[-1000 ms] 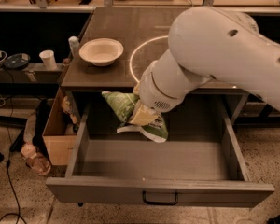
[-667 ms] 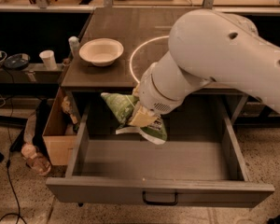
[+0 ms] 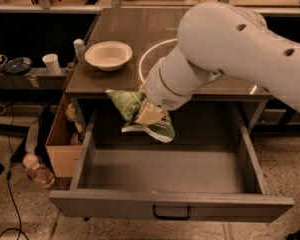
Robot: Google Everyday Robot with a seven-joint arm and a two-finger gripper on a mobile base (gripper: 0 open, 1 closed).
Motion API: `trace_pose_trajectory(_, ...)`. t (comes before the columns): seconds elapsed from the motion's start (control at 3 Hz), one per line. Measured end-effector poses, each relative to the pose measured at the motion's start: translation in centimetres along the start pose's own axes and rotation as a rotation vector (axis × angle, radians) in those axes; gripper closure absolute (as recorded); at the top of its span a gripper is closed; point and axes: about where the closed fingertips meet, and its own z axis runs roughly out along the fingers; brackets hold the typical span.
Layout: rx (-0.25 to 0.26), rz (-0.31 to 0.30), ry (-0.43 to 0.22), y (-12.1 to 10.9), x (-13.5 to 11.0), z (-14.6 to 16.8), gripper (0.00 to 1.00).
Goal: Pick green jalapeno chip bag from top drawer and place on counter
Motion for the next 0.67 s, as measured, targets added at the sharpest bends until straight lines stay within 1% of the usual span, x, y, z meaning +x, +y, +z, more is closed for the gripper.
trace_pose_trajectory(0.33,0.027,-0.013,0.001,-3.8,0.0,0.3,1.0)
trace_pose_trajectory(0.67,0.067,-0.026,0.014,-7.8,0.3,0.2,1.0)
